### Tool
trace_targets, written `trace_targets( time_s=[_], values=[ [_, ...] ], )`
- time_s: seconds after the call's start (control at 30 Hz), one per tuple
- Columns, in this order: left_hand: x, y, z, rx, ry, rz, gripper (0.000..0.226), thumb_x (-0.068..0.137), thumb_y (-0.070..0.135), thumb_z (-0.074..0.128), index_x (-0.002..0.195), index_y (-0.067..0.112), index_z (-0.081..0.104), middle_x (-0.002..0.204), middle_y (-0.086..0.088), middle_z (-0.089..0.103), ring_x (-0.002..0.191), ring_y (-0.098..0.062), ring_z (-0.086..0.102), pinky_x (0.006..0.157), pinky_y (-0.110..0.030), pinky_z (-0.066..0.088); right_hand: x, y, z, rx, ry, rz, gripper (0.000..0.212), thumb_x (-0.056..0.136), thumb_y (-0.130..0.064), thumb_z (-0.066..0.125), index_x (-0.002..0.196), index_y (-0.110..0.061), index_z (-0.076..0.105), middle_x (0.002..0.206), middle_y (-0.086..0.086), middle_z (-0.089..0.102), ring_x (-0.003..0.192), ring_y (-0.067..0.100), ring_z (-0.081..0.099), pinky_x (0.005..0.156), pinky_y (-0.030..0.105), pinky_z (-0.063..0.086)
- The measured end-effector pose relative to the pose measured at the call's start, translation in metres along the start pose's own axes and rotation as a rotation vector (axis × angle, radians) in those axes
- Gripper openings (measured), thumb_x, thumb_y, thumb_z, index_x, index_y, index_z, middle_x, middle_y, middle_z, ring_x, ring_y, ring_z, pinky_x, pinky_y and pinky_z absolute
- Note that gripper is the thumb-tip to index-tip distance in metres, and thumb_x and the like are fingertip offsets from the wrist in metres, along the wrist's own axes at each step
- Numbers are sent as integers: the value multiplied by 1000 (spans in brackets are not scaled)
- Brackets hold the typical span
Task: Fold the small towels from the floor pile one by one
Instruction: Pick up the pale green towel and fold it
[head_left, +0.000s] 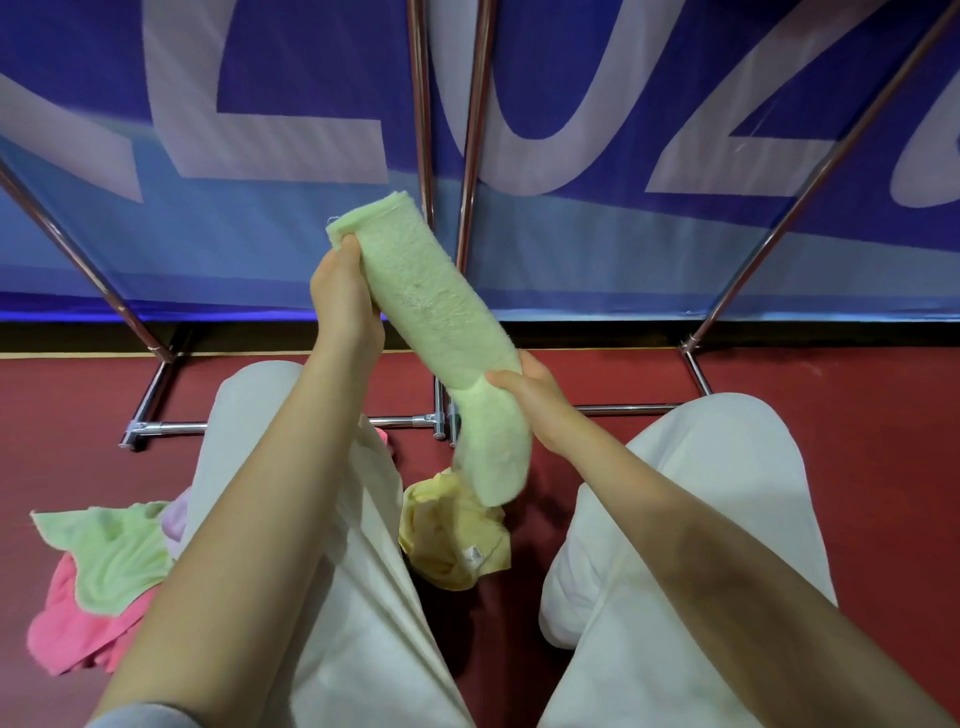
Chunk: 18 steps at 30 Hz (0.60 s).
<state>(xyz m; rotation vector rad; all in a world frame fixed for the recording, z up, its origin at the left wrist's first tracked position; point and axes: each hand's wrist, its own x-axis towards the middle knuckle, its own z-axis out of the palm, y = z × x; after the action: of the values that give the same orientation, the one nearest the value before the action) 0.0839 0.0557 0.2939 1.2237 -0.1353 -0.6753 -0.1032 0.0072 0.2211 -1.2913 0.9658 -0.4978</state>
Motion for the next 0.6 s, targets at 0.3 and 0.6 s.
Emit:
trace_targets(
  time_s=[0.3, 0.6],
  values=[
    [-13, 6, -8, 205, -57, 151, 21, 97, 31, 53, 80, 19, 59, 85, 2, 60, 80, -13, 55, 70, -31, 46, -11, -15, 0, -219, -6, -129, 14, 92, -27, 61, 101, -17, 65, 93, -3, 68, 81, 8, 63, 69, 17, 49],
    [-41, 109, 107, 180, -364, 412, 16, 80, 34, 56, 89, 24, 64, 84, 3, 65, 76, -14, 59, 61, -30, 47, 26, -151, -32, -429, 103, -322, 6, 92, -15, 56, 89, -20, 59, 79, 0, 65, 64, 10, 60, 61, 23, 47]
  ],
)
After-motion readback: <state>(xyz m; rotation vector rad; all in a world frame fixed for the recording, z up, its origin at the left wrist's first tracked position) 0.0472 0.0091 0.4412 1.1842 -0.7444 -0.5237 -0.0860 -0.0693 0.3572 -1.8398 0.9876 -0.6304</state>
